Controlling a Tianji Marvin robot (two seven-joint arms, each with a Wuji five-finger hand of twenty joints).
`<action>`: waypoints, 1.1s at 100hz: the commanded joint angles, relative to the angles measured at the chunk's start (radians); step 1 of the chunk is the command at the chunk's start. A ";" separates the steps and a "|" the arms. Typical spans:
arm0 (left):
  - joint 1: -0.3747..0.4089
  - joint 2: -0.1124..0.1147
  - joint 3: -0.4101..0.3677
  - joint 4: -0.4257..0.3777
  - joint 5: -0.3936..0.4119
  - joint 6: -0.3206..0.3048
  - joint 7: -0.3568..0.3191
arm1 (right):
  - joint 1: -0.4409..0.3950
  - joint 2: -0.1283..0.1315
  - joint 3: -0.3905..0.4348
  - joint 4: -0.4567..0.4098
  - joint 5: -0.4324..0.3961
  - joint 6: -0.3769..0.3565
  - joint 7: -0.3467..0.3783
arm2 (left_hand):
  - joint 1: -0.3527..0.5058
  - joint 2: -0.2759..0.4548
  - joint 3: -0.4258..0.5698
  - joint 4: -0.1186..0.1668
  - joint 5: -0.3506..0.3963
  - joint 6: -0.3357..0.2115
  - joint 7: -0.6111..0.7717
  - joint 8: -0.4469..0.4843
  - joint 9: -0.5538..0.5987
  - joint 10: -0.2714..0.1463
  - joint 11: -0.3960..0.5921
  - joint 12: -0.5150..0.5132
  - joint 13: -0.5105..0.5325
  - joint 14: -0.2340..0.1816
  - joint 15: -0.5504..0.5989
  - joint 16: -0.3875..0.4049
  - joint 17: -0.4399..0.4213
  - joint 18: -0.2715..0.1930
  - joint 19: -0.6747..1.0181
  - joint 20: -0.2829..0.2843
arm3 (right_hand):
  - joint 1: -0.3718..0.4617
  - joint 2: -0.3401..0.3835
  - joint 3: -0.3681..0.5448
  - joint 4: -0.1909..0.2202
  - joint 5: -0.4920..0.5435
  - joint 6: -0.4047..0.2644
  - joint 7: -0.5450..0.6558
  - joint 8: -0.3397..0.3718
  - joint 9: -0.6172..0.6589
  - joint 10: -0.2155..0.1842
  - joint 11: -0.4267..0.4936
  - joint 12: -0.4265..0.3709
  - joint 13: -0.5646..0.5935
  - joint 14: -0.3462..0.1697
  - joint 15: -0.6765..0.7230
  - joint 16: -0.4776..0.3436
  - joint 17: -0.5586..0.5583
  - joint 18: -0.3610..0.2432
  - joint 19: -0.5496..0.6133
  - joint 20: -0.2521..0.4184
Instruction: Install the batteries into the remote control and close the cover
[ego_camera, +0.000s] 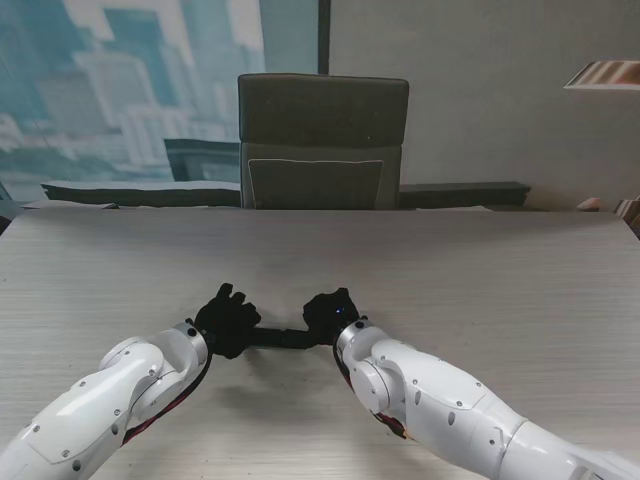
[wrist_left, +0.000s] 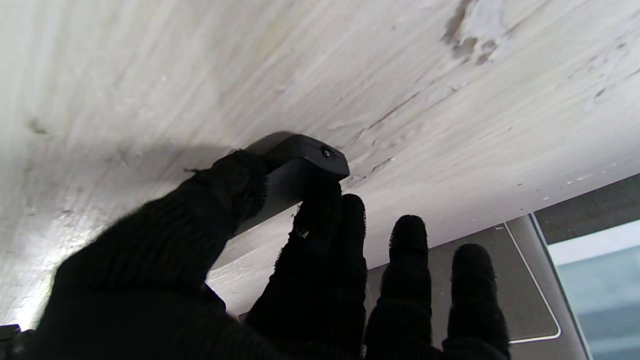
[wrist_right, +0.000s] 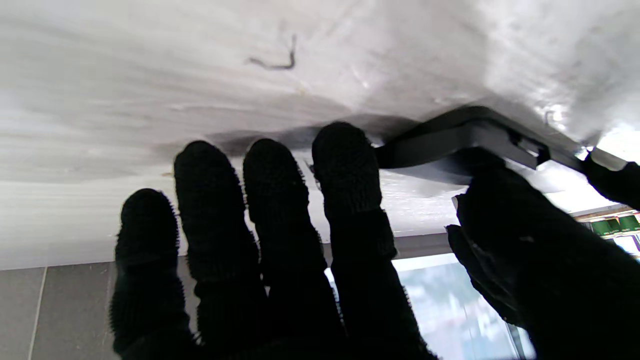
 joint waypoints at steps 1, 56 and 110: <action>0.025 0.001 0.018 0.037 0.000 -0.001 -0.036 | -0.023 0.003 -0.005 -0.008 0.002 0.004 0.027 | 0.063 0.013 -0.070 0.005 0.038 -0.277 0.046 0.005 0.008 -0.022 0.010 0.012 -0.008 0.005 0.007 -0.009 -0.016 0.009 0.013 0.004 | 0.014 -0.043 -0.004 0.007 0.035 -0.008 -0.004 0.001 0.032 0.044 0.003 -0.005 0.016 0.021 0.000 0.001 -0.009 0.036 -0.010 0.003; 0.023 0.002 0.022 0.033 0.004 0.001 -0.043 | -0.016 -0.017 -0.027 -0.001 0.038 0.003 0.025 | 0.062 0.017 -0.076 0.007 0.039 -0.275 0.047 0.004 0.008 -0.022 0.010 0.012 -0.011 0.007 0.006 -0.009 -0.017 0.008 0.012 0.004 | 0.150 -0.056 0.084 0.002 0.054 -0.022 0.007 -0.016 0.057 0.031 0.019 -0.002 0.051 0.008 0.021 -0.001 0.018 0.031 0.002 0.007; 0.034 0.003 0.022 0.029 0.049 0.027 0.000 | -0.009 -0.019 -0.034 0.020 0.040 0.041 0.035 | -0.036 -0.050 -0.039 0.010 0.037 -0.326 0.270 0.067 0.023 -0.016 0.019 0.017 -0.009 0.015 0.007 -0.007 -0.017 0.012 0.017 0.011 | 0.220 -0.127 0.118 -0.086 0.004 -0.042 0.114 -0.176 0.047 0.027 0.031 -0.001 0.047 0.003 0.027 -0.001 0.019 0.030 0.007 0.010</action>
